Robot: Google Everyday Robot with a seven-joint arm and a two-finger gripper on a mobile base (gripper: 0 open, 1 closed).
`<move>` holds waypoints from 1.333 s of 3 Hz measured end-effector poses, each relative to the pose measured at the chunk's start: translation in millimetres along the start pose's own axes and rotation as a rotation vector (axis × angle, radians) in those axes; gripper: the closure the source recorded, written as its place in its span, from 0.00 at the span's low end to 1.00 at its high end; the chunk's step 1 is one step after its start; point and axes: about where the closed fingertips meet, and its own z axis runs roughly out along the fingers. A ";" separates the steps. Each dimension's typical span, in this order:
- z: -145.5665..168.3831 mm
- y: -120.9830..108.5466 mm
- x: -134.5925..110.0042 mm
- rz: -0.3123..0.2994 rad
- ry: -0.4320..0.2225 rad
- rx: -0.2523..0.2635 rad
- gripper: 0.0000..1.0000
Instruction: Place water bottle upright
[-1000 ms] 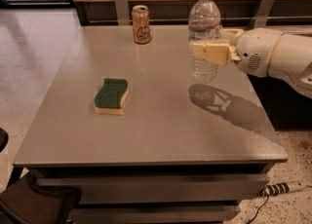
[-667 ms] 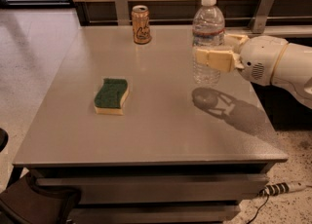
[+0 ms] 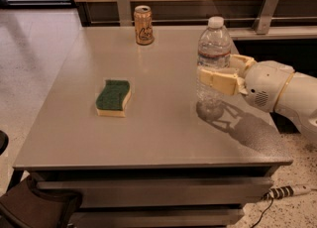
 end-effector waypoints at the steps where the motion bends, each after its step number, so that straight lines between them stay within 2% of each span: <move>1: 9.1 8.8 9.9 0.009 -0.054 0.001 1.00; 2: 19.5 11.8 13.0 0.016 -0.099 -0.005 1.00; 3: 26.5 13.3 17.4 0.017 -0.110 -0.006 1.00; 4: 24.5 15.8 25.5 0.015 -0.087 0.009 1.00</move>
Offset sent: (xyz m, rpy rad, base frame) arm 0.0110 0.0270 -0.0218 0.1311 -0.0867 0.0072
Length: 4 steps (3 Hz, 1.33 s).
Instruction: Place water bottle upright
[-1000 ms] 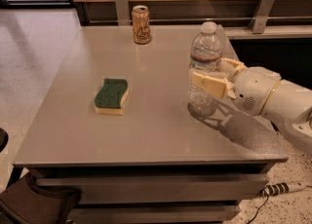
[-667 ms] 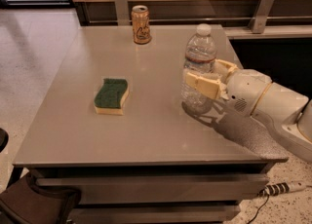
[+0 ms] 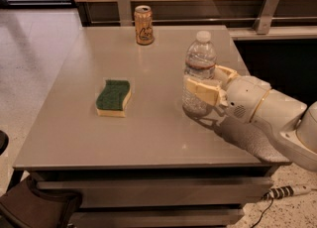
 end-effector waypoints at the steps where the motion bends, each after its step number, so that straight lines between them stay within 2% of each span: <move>1: 0.3 3.8 6.0 0.002 0.010 0.011 1.00; 2: 1.0 12.3 20.0 0.035 -0.008 0.030 1.00; 3: 3.3 15.5 19.4 0.038 -0.015 0.028 0.83; 4: 3.4 15.6 19.1 0.038 -0.015 0.028 0.51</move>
Offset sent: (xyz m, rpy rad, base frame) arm -0.0162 0.0235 -0.0388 0.1029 0.0243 -0.0492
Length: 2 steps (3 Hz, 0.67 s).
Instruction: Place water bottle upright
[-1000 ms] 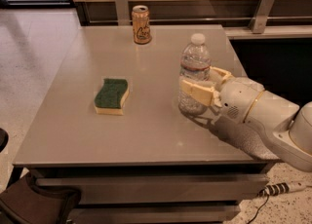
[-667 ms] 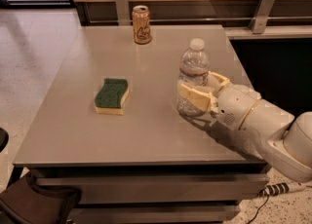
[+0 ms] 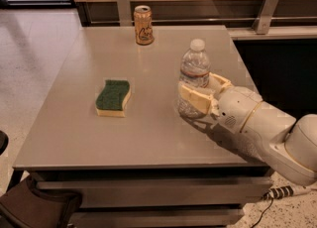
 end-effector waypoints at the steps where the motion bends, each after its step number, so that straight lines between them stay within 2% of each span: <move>1: 0.0 0.0 0.0 0.000 0.000 0.000 0.28; 2: 1.3 1.5 -0.6 -0.001 0.000 -0.003 0.05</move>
Offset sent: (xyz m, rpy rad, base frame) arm 0.0000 0.0000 0.0000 0.0000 0.0000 0.0000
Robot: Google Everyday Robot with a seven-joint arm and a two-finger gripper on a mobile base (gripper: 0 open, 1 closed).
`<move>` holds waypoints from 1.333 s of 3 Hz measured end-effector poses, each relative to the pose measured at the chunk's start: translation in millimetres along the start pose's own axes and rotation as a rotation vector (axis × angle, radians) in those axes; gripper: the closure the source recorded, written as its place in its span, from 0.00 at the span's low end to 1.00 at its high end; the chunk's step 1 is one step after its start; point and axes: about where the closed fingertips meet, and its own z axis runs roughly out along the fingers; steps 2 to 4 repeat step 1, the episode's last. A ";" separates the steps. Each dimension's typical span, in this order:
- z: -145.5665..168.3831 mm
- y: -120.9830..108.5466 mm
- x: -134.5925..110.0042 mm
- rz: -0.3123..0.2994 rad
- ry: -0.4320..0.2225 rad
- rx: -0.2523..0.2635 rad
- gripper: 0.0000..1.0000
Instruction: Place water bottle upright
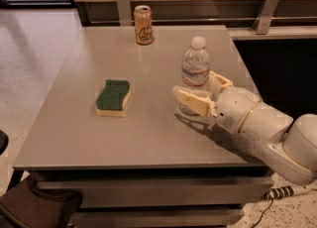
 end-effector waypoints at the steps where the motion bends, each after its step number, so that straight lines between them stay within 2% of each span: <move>1: 0.8 0.9 -0.4 -0.001 0.000 -0.002 0.00; 4: 0.8 0.9 -0.4 -0.001 0.000 -0.002 0.00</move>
Offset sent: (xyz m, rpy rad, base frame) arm 0.0000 0.0000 0.0000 0.0000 0.0000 0.0000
